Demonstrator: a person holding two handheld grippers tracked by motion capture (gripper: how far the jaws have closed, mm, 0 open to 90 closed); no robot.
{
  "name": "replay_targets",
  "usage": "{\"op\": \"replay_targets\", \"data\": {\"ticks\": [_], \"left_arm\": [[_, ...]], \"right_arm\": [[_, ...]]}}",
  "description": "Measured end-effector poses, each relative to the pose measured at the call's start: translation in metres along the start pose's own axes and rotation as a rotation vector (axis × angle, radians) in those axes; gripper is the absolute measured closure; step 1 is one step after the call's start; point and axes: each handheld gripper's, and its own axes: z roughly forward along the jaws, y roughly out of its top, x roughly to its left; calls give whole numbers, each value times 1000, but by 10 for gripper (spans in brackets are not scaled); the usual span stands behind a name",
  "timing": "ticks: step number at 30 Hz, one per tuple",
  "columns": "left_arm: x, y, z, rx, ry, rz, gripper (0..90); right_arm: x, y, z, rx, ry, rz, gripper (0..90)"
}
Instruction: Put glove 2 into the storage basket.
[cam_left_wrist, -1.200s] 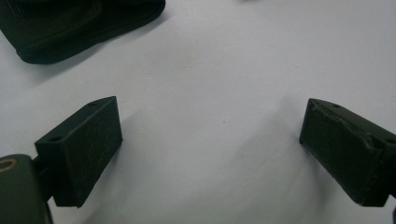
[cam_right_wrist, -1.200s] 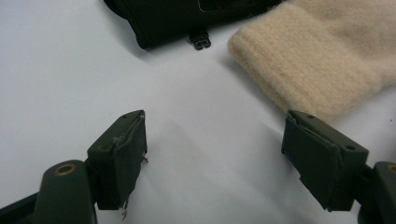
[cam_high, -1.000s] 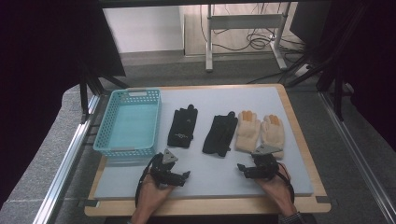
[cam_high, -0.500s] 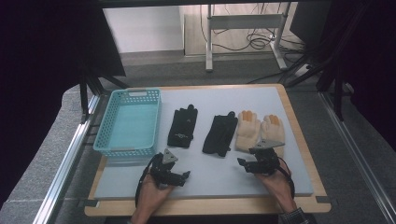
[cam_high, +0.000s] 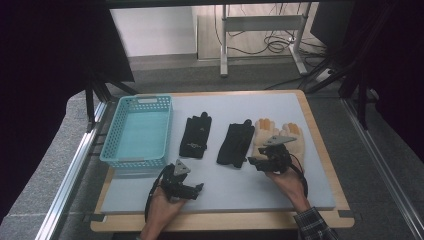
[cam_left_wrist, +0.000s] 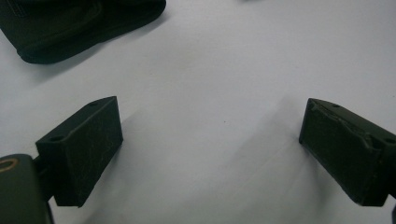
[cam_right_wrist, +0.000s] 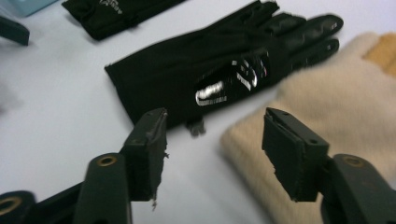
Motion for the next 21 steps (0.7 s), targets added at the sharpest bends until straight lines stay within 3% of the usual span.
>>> {"op": "replay_targets", "data": {"ticks": [3,9,14,17,20,21], "left_arm": [[0,0,0,-1,1,0,63],[0,0,0,-1,0,0,63],[0,0,0,-1,0,0,64],[0,0,0,-3,1,-2,64],[0,0,0,-2,0,0,63],[0,0,0,-2,0,0,64]], "right_arm": [[-2,12,9,6,-3,-17,486],[-6,33,29,17,1,-25,535],[-8,44,47,27,-28,-36,411],[-13,52,68,47,-69,-29,303],[-17,55,79,57,-78,-14,283],[-20,57,89,74,-102,-10,281]]}}
